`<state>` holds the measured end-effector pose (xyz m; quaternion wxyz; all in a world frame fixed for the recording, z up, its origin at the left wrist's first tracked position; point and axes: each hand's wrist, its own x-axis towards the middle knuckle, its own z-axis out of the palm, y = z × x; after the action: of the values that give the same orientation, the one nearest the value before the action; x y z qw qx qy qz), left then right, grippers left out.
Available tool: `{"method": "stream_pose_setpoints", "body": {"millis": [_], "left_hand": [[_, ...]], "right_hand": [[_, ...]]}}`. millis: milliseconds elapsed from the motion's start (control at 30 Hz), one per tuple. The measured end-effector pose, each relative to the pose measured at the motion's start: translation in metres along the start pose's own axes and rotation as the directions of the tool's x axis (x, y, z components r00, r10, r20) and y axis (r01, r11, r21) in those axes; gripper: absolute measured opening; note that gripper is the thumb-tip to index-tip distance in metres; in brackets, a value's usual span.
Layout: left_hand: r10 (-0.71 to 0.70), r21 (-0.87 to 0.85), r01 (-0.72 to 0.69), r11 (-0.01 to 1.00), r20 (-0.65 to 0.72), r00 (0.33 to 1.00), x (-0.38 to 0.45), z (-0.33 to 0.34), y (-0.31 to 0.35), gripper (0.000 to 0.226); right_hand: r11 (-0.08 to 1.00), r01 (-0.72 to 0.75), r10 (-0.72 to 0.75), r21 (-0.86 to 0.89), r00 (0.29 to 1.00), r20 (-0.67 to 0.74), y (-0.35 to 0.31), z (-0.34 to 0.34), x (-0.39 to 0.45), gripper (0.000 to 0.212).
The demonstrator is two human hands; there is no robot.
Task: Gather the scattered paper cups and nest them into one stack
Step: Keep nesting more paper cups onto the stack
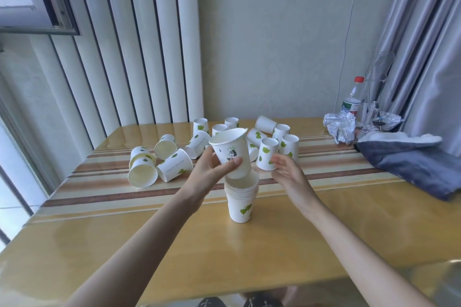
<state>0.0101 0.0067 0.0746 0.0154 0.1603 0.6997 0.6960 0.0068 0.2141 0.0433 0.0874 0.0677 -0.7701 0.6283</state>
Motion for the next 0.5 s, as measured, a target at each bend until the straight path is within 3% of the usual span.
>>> {"method": "stream_pose_setpoints", "body": {"millis": [333,500], "left_hand": [[-0.137,0.072,0.132,0.989,0.071,0.988,0.003,0.017,-0.029,0.062],[-0.121,0.075,0.119,0.990,0.024,0.992,-0.008,0.016,-0.035,0.106]], "right_hand": [[0.998,-0.068,0.069,0.007,0.992,-0.107,0.021,-0.019,-0.009,0.031],[0.998,-0.062,0.061,-0.008,0.991,-0.117,0.027,-0.015,-0.011,0.030]]}}
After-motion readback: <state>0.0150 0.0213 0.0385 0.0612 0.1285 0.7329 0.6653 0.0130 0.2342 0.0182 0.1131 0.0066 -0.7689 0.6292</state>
